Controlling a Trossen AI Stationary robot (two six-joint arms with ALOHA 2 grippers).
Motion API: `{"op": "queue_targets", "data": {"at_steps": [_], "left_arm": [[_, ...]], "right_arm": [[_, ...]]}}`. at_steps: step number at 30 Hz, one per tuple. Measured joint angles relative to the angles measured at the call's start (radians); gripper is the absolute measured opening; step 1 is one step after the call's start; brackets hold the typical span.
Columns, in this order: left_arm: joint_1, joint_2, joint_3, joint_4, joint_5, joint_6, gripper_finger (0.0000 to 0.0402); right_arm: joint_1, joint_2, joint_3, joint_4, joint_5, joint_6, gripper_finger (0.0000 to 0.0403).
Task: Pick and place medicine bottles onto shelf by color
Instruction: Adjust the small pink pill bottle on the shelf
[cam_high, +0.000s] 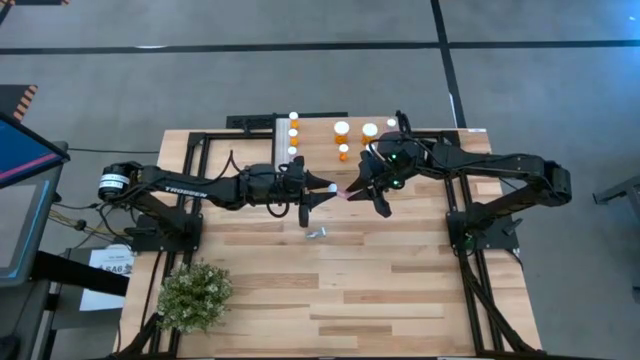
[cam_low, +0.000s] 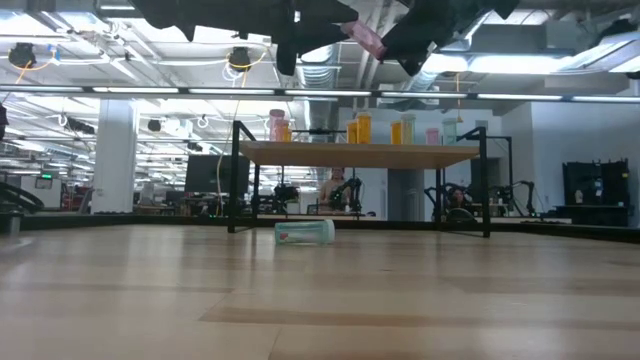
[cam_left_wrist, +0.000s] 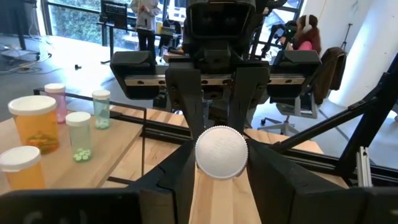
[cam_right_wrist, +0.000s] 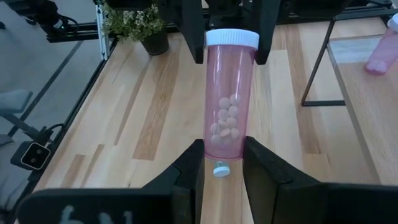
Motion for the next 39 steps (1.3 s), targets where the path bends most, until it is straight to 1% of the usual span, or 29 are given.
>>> {"op": "queue_targets", "data": {"at_steps": [15, 18, 23, 26, 28, 31, 36, 38, 39], "left_arm": [[0.0, 0.0, 0.0, -0.002, 0.0, -0.001, 0.0119], [0.0, 0.0, 0.0, -0.002, 0.001, -0.001, 0.0119], [-0.001, 0.0, 0.0, -0.005, 0.004, -0.001, 0.0119], [-0.001, 0.0, 0.0, -0.011, 0.003, -0.002, 0.0119], [-0.001, 0.0, 0.0, -0.011, 0.001, -0.002, 0.0119], [-0.001, 0.0, 0.0, -0.011, -0.009, -0.003, 0.0119], [0.004, 0.0, 0.001, -0.02, -0.023, -0.031, 0.0119], [0.009, -0.004, 0.031, -0.106, -0.064, -0.041, 0.0119], [0.013, -0.004, 0.056, -0.165, -0.1, -0.043, 0.0119]], "right_arm": [[-0.002, 0.0, 0.0, -0.003, -0.001, 0.057, 0.0106], [-0.002, -0.001, 0.0, -0.003, -0.001, 0.057, 0.0125], [-0.003, -0.001, 0.0, -0.004, 0.011, 0.057, 0.0191], [-0.011, -0.009, 0.003, -0.065, 0.024, 0.02, 0.0229], [-0.022, -0.022, 0.011, -0.114, 0.025, -0.024, 0.0245], [-0.05, -0.052, 0.013, -0.153, 0.025, -0.021, 0.0254], [-0.084, -0.136, 0.008, -0.18, 0.025, -0.012, 0.0255], [-0.089, -0.192, -0.014, -0.163, 0.025, -0.015, 0.0255], [-0.092, -0.222, -0.032, -0.15, 0.025, -0.014, 0.0255]]}}
